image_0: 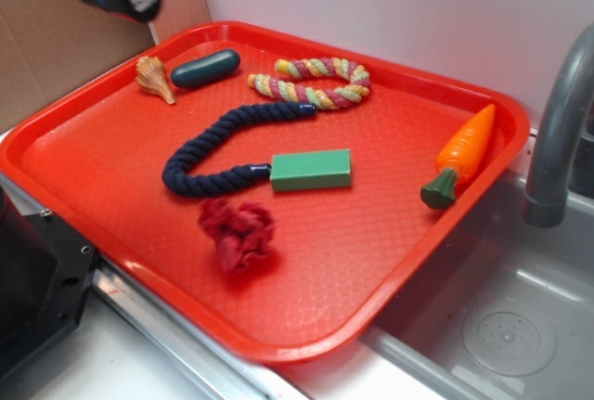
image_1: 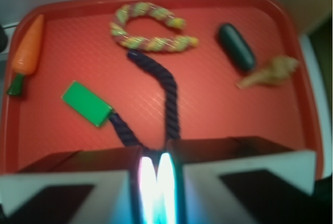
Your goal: Grab the red paper.
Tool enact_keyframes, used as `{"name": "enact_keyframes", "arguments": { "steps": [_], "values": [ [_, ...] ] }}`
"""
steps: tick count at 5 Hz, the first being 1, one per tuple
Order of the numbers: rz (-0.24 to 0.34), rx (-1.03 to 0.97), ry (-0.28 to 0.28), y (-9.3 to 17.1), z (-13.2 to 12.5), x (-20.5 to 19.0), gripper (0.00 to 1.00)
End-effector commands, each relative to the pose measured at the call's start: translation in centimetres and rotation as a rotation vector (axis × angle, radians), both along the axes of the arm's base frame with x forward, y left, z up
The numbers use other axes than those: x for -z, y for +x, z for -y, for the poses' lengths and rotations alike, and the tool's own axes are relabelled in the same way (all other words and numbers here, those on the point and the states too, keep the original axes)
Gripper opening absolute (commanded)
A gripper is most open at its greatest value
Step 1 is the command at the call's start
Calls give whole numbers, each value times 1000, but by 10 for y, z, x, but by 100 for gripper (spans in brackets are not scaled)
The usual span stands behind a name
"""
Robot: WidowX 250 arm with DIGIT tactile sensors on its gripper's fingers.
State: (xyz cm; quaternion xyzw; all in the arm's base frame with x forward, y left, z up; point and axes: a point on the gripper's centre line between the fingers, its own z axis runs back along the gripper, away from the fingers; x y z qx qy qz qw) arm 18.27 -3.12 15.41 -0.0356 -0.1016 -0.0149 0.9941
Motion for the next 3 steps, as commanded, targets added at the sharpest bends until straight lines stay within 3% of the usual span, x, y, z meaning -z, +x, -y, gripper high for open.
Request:
{"name": "enact_keyframes", "arguments": {
  "steps": [1,3],
  "values": [
    [-164,259,-2,-28,63,67,100],
    [-180,333,4,-43,80,105,100]
  ]
}}
